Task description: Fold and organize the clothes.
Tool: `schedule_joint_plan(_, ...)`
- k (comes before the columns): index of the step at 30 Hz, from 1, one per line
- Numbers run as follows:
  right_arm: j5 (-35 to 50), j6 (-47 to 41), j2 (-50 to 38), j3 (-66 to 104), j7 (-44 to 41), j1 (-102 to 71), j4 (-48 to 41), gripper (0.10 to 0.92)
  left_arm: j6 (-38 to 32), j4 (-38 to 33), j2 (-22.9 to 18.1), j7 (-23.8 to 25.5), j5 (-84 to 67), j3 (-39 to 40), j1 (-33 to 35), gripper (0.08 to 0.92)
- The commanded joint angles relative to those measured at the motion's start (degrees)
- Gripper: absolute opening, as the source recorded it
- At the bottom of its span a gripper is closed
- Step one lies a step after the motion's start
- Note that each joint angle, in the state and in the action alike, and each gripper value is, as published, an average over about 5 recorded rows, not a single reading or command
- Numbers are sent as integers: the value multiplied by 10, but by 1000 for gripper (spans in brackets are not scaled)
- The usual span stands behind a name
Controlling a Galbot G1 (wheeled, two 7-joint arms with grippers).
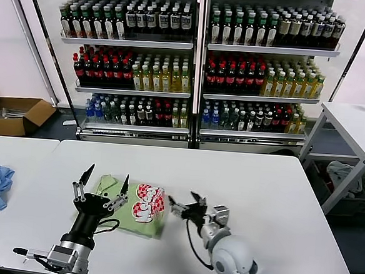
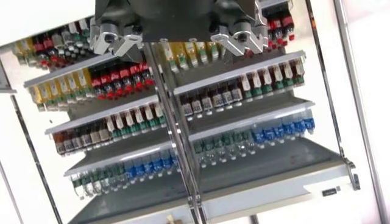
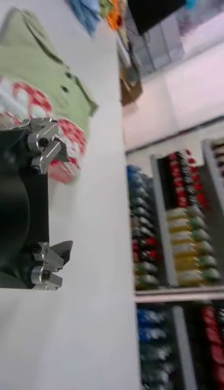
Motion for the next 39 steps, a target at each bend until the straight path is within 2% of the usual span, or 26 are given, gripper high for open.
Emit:
schedule_joint_plan(1,31,-48,32,-81,5,40,-48,823,-7,2,-11,29,8,-27,30,823)
schedule_joint_plan(9,25,-17,53,-71,-9,43,-83,822,-7,12,-11,28,8,-24,26,823)
schedule_joint_plan(12,24,-3,67,-70,-15,49,-106,796,-7,12,-12,28,7,-23,27,823)
schedule_joint_plan(20,24,32,97,-69,-31,52,-154,581,-7,6,-15,28,8,-19,36,823)
schedule_joint_plan(34,12,84,49,-33,-33,46,-120,171,4,2,-25,10,11,-11,39,823)
schedule_joint_plan(36,14,84,24,-12,-34,39,-101,137,5,1,-24,7,11,-12,40,823)
schedule_joint_plan(39,20,82,-29,27,-44,17,-64,129,6,-1,-23,4,12,-13,41,823)
